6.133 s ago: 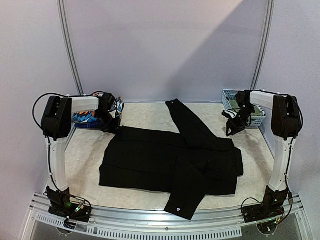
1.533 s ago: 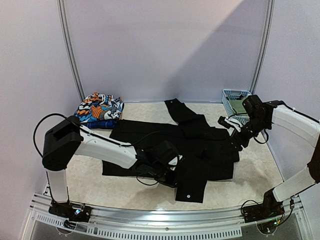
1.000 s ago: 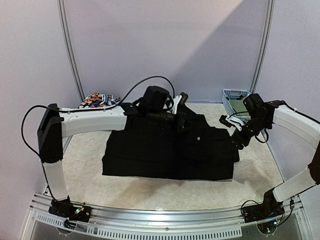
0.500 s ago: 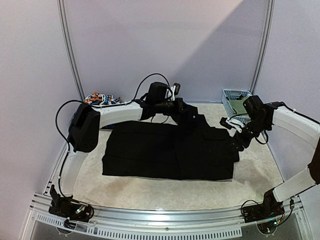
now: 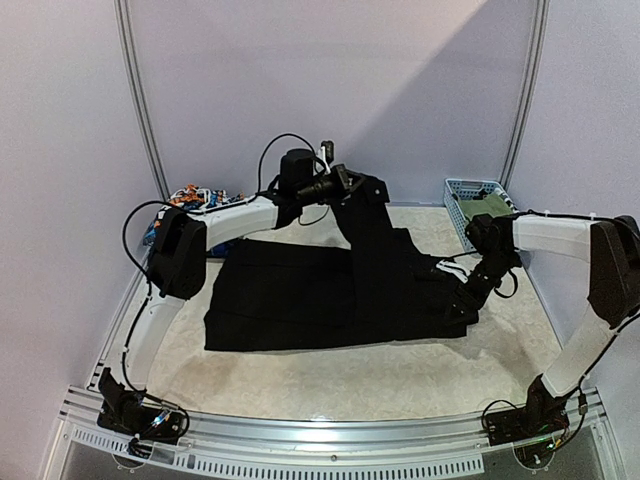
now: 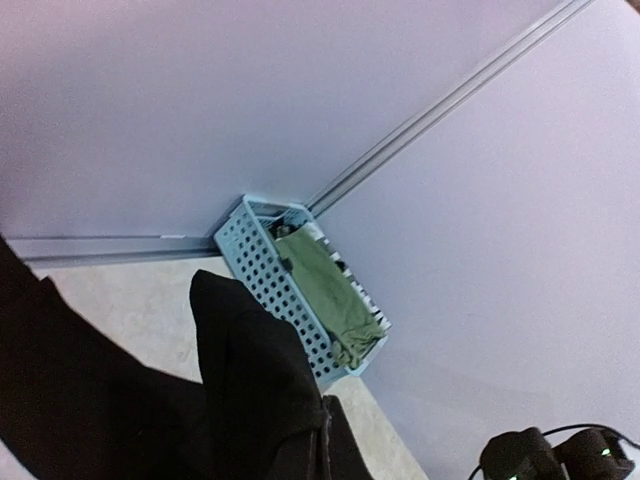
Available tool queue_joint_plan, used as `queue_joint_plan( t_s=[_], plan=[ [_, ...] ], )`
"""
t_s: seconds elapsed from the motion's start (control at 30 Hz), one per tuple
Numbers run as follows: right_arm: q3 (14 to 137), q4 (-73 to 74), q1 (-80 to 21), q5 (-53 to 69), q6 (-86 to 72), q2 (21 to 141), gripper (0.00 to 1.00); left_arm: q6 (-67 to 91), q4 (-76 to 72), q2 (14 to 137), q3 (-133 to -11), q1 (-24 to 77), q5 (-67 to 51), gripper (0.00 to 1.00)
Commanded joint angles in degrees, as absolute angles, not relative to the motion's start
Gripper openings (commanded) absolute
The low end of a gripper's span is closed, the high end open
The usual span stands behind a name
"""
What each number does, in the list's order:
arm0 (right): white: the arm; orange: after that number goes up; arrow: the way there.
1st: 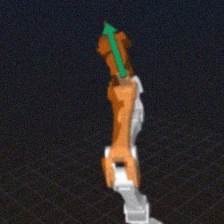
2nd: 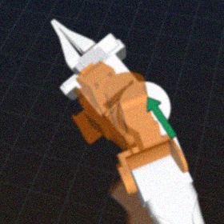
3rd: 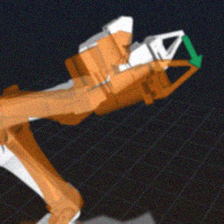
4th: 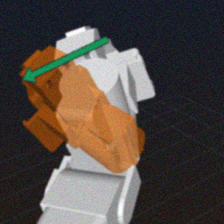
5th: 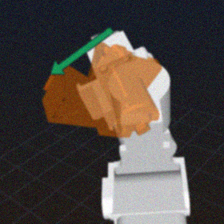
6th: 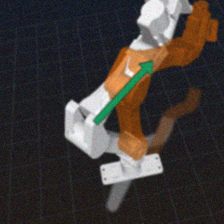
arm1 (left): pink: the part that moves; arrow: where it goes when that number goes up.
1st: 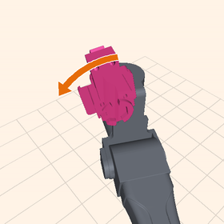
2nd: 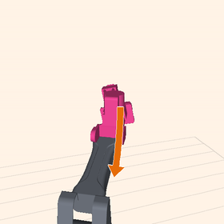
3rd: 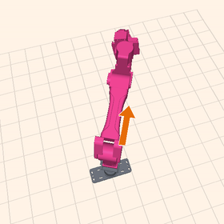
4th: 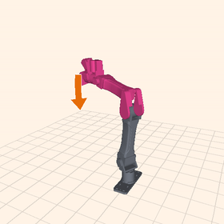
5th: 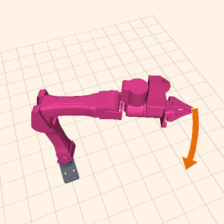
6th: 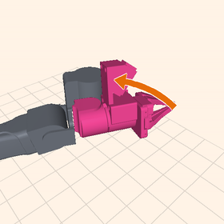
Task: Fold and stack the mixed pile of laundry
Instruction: Adjust the 1/3-folded shirt at the center of the board.
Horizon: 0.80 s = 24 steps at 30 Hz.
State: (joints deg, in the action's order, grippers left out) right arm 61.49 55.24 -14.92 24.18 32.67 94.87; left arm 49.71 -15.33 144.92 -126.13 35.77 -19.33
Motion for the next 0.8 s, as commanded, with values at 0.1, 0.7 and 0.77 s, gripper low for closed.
queue_joint_plan(
  t_s=[0.1,0.7,0.77],
  plan=[
    [64.3,57.2,-14.5,28.3,32.3,98.4,0.62,55.4,-17.1,154.8,-138.9,35.1,-23.5,0.0],
    [67.0,62.6,-7.5,36.6,36.3,102.3,0.18,2.2,42.4,119.0,-107.7,32.4,-12.8,0.55],
    [66.8,62.9,-7.5,37.7,37.5,102.5,0.14,1.0,37.9,104.8,-90.4,30.7,-9.9,0.64]
  ],
)
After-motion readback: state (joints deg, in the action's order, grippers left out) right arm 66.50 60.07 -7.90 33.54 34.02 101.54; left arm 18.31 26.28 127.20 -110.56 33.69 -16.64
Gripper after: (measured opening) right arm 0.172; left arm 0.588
